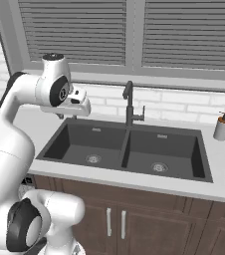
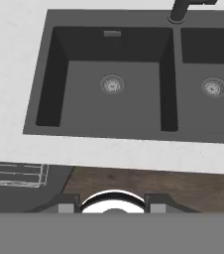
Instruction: Pick up the cup and bowl from the counter, place them in the dishwasher, and close the dishwasher door.
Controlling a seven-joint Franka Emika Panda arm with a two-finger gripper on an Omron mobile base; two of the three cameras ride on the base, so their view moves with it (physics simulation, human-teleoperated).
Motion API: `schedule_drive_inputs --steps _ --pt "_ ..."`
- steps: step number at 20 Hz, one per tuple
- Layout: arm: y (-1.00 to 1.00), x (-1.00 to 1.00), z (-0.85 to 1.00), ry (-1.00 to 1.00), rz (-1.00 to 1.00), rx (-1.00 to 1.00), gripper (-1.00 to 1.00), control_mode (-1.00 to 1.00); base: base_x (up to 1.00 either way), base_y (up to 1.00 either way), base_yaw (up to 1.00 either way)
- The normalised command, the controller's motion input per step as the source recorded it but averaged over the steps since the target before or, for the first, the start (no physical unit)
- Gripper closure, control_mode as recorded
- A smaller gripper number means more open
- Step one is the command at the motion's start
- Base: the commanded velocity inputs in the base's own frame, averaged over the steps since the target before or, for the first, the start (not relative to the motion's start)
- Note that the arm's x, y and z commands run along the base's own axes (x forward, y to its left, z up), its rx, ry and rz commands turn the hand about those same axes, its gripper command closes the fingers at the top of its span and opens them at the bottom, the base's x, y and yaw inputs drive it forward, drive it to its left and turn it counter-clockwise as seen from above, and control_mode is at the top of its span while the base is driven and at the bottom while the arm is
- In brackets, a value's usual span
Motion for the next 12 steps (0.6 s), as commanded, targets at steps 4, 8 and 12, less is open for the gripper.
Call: schedule_drive_inputs --steps 4,8,12 --pt "0.09 -0.16 -0.08 0.01 0.02 0.00 -1.00 -1.00 0.00 0.00 0.00" --pt "0.18 -0.94 -0.14 -0.21 0.00 0.00 -1.00 -1.00 0.00 0.00 0.00" --pt "0.86 -0.84 -0.56 -0.04 -0.02 -0.08 -1.00 -1.00 0.00 0.00 0.00"
